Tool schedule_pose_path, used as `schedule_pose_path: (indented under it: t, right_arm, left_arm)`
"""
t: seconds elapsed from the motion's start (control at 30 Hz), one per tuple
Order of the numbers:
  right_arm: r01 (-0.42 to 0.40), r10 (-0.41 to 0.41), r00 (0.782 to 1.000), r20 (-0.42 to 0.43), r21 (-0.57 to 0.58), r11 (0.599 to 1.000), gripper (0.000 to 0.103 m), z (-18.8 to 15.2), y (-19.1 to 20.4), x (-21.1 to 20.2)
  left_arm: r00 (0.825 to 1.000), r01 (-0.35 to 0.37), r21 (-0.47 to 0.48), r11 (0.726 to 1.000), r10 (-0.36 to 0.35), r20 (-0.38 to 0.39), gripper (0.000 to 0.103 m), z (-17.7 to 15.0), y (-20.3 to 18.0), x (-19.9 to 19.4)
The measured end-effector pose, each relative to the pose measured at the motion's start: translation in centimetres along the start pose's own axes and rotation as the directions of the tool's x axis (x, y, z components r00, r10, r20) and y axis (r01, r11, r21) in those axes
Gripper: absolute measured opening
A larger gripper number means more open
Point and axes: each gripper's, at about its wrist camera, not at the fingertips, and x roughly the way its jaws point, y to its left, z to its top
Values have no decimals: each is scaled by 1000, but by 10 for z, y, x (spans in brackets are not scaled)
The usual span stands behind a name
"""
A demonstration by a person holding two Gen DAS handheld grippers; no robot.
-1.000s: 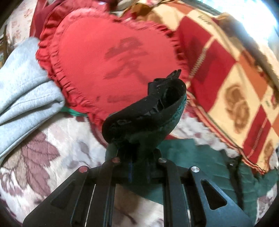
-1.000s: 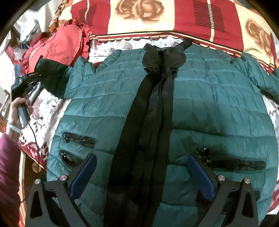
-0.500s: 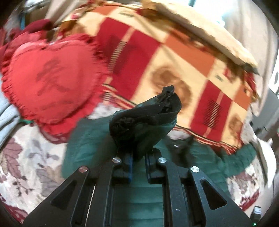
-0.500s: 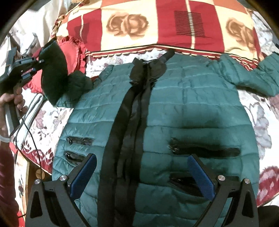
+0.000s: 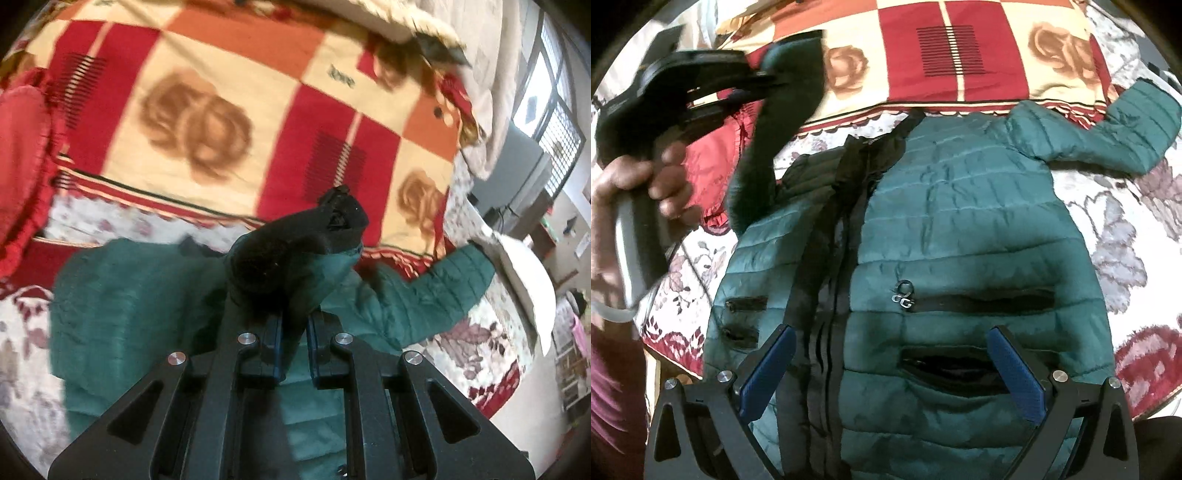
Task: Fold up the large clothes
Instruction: 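Lift the held sleeve with the left tool and fold it across the jacket body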
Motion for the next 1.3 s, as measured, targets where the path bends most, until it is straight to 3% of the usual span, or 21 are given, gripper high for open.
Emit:
schedule_pose_path:
  t: [0.37, 0.8, 1.17, 1.3]
  right_arm:
    - [1, -2, 1000, 2, 60, 998, 103, 3, -25, 3]
    - [6, -7, 1000, 12, 89, 996, 103, 6, -32, 0]
    - [22, -25, 1000, 19, 134, 991, 103, 4, -47, -7]
    - [18, -22, 1000, 22, 155, 988, 103, 5, -51, -7]
  left_arm:
    - [996, -6, 28, 1000, 9, -89, 10, -27, -22, 70]
    - [990, -48, 132, 990, 65, -128, 10, -50, -36, 94]
    - [982, -39, 120, 992, 60, -180, 11, -62, -38, 111]
    - [977, 0, 71, 997, 15, -211, 24, -65, -33, 115]
